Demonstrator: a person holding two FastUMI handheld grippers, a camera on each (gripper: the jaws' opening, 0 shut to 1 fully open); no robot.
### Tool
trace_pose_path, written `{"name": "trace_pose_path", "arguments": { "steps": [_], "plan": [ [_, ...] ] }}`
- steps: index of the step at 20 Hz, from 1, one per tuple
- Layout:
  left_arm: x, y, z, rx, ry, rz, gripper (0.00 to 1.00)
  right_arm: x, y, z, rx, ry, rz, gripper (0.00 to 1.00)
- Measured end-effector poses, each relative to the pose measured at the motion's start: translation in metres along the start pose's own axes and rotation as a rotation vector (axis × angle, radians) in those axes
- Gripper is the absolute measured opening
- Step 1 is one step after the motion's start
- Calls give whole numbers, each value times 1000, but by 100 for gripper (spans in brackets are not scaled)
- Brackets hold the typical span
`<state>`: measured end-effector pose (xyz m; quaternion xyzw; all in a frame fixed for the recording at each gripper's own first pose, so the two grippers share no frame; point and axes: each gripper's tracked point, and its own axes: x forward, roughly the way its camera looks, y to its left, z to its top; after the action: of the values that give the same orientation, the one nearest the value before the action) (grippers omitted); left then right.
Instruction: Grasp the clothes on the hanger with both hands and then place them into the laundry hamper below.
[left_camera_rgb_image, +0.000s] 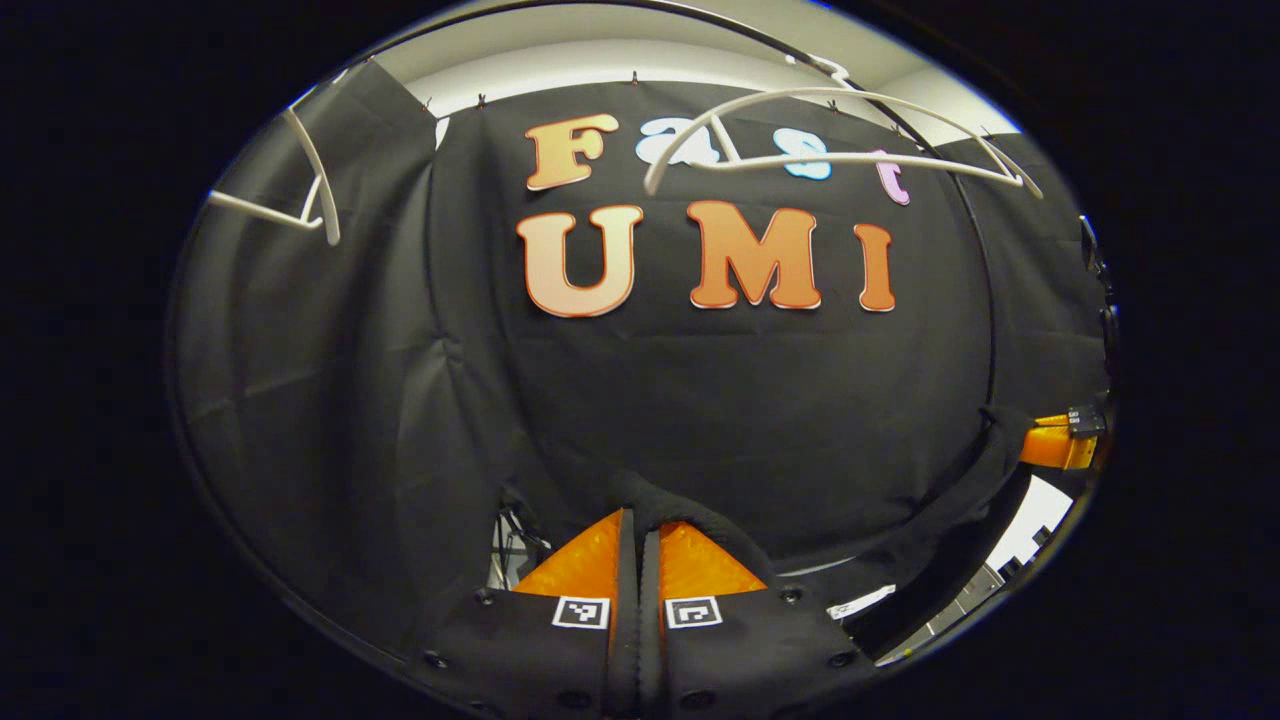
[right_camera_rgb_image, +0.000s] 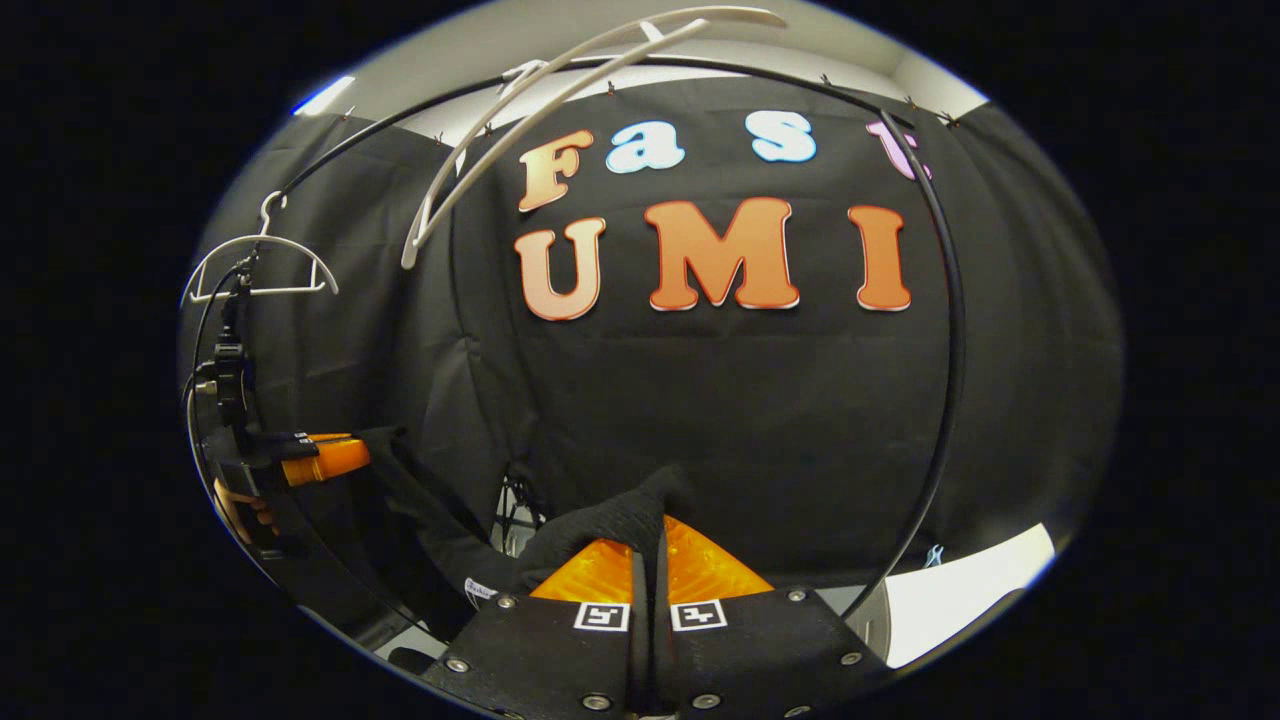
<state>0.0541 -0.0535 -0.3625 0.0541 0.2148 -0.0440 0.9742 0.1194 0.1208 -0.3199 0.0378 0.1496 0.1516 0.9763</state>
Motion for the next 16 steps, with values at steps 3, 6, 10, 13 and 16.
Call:
{"name": "trace_pose_path", "arguments": {
  "steps": [3, 6, 10, 13, 16],
  "plan": [
    [9, -12, -37, -29, 53, -20, 7, 11, 0, -47, 36, 53, -1, 1],
    [12, -26, -68, -62, 91, -39, 7, 21, -3, -91, 32, 105, -17, 1],
    [16, -35, -117, -69, 155, -53, 7, 24, -7, -144, -21, 155, -48, 1],
    [24, -45, -160, -84, 237, -55, 7, 31, -5, -184, -29, 202, -42, 1],
    [27, -56, -200, -77, 304, -59, 7, 42, -1, -220, -14, 260, -31, 1]
  ]
}}
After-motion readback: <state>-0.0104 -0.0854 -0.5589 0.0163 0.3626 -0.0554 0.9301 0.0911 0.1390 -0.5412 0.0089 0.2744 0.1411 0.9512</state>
